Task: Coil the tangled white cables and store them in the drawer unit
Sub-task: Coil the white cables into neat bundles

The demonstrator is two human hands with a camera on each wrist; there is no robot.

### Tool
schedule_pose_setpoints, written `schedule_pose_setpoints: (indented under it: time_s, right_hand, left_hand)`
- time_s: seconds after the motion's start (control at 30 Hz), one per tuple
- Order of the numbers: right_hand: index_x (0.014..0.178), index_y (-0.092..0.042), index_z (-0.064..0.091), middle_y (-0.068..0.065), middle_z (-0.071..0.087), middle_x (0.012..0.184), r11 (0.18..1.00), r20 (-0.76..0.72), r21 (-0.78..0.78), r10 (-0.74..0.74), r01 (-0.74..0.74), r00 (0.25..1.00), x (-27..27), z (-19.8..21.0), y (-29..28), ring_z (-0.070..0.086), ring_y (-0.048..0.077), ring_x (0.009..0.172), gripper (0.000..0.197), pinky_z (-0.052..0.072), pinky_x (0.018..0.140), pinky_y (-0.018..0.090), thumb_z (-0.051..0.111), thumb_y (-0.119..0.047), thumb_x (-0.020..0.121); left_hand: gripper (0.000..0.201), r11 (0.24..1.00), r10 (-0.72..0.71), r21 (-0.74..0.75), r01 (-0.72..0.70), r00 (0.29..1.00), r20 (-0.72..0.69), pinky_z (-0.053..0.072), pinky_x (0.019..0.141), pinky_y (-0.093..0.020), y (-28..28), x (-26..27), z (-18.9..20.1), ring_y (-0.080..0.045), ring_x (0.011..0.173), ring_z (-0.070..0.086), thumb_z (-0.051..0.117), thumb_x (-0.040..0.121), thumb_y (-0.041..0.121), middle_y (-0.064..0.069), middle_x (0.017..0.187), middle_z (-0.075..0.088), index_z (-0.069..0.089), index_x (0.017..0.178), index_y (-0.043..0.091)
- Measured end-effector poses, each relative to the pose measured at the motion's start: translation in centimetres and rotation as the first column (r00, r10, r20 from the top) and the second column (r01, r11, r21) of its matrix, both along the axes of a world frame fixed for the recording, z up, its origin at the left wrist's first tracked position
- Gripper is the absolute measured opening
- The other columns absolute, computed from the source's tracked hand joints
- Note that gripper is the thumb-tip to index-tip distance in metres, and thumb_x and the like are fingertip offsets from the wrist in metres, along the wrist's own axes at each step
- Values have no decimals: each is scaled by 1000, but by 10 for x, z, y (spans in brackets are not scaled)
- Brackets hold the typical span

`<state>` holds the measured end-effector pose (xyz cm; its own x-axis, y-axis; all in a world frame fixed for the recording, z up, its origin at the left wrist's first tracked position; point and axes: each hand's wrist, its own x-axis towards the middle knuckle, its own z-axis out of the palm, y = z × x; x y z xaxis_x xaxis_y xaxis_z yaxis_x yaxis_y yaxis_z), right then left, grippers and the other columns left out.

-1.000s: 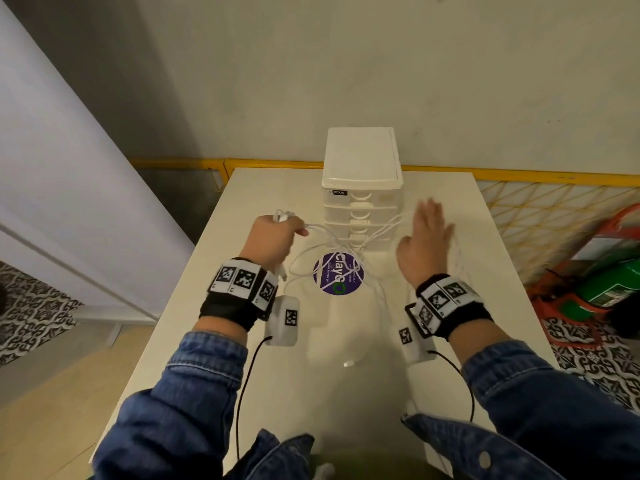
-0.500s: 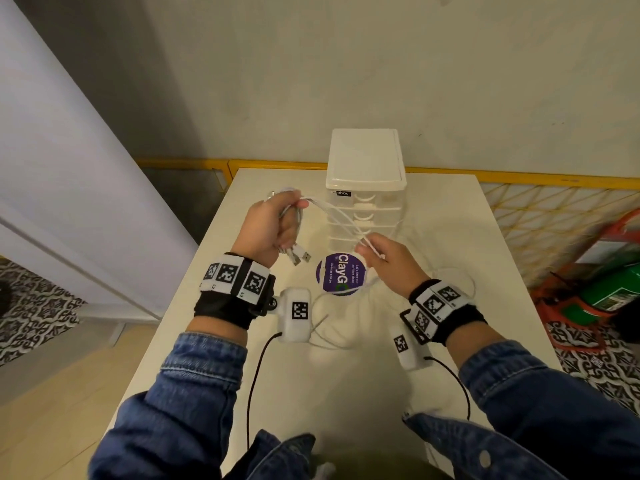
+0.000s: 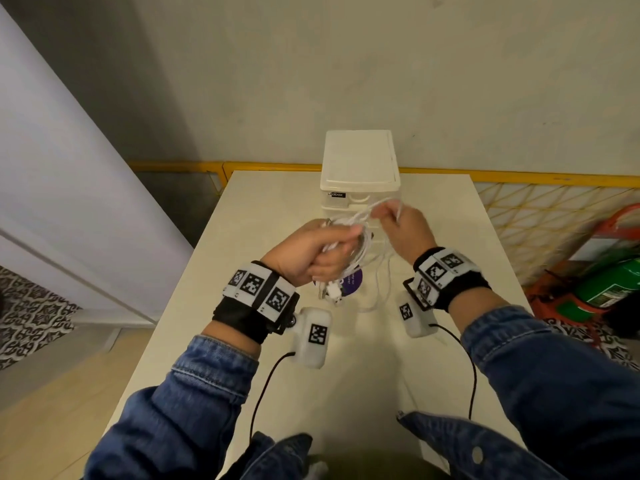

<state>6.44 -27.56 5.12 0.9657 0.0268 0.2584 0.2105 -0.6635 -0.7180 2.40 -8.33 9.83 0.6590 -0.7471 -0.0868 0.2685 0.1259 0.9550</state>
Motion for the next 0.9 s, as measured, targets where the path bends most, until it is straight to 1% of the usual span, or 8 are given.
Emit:
schedule_pose_setpoints:
  time_s: [0.1, 0.2, 0.37, 0.5, 0.6, 0.67, 0.8, 0.9]
  right_hand:
    - [88, -13, 61, 14, 65, 79, 990, -109, -49, 123, -129, 986, -14, -22, 19, 55, 22, 69, 37, 42, 67, 31, 38, -42, 91]
    - [98, -8, 58, 18, 66, 83, 984, -183, -32, 166, -175, 969, -27, -45, 39, 55, 25, 70, 26, 42, 67, 33, 43, -29, 94]
    - [105, -12, 57, 8, 70, 97, 959, -316, -99, 222, -264, 923, -35, -74, 35, 63, 27, 92, 22, 44, 82, 33, 37, -18, 97]
    - [130, -18, 47, 10, 65, 116, 924, -307, -139, 301, -355, 903, -44, -70, 35, 60, 27, 105, 35, 42, 87, 30, 39, -17, 96]
    - [131, -21, 48, 12, 62, 115, 899, -247, -142, 374, -415, 894, -50, -58, 44, 57, 27, 105, 41, 41, 87, 28, 48, -17, 90]
    - [121, -21, 58, 14, 64, 107, 911, -117, -65, 397, -406, 910, -54, -47, 45, 59, 26, 99, 38, 47, 86, 34, 49, -25, 85]
    - [94, -15, 71, 12, 63, 75, 926, 35, 52, 372, -373, 928, -52, -25, 41, 58, 23, 72, 30, 48, 66, 38, 49, -30, 80]
    - [84, -12, 73, 5, 63, 70, 944, 120, 100, 302, -315, 946, -44, -13, 35, 57, 16, 68, 27, 45, 64, 28, 54, -31, 84]
  left_hand:
    - [29, 946, -86, -319, 51, 991, -99, 20, 29, -14, -4, 7, 9, -9, 25, 18, 59, 86, 32, 8, 37, 21, 57, 64, 13]
    - [28, 834, -79, -549, -60, 971, -226, 21, 30, -18, -2, 18, 8, -9, 28, 18, 61, 84, 33, 5, 35, 24, 59, 65, 13]
    - [51, 641, 215, -649, -409, 908, -360, 25, 31, -17, 18, 38, 10, -5, 27, 27, 40, 88, 53, 6, 33, 38, 55, 60, 14]
    - [50, 374, 630, -514, -772, 619, -470, 28, 41, -19, 23, 48, 22, -8, 38, 24, 38, 92, 55, 8, 42, 24, 32, 57, 21]
    - [49, 257, 911, -306, -917, 335, -241, 31, 46, -21, 24, 50, 24, -9, 42, 27, 38, 97, 45, 8, 44, 27, 31, 55, 22]
    - [42, 266, 964, -188, -946, 258, 66, 36, 46, -22, 27, 52, 16, -8, 42, 35, 42, 97, 36, 8, 47, 37, 38, 59, 21]
    - [30, 387, 590, 160, -908, 377, 714, 47, 63, -35, 34, 59, -12, -19, 62, 52, 56, 90, 36, -4, 68, 53, 54, 85, 6]
    - [41, 472, 106, 432, -769, 536, 838, 45, 64, -33, 30, 49, -22, -29, 68, 59, 54, 91, 41, -16, 73, 58, 55, 90, 0]
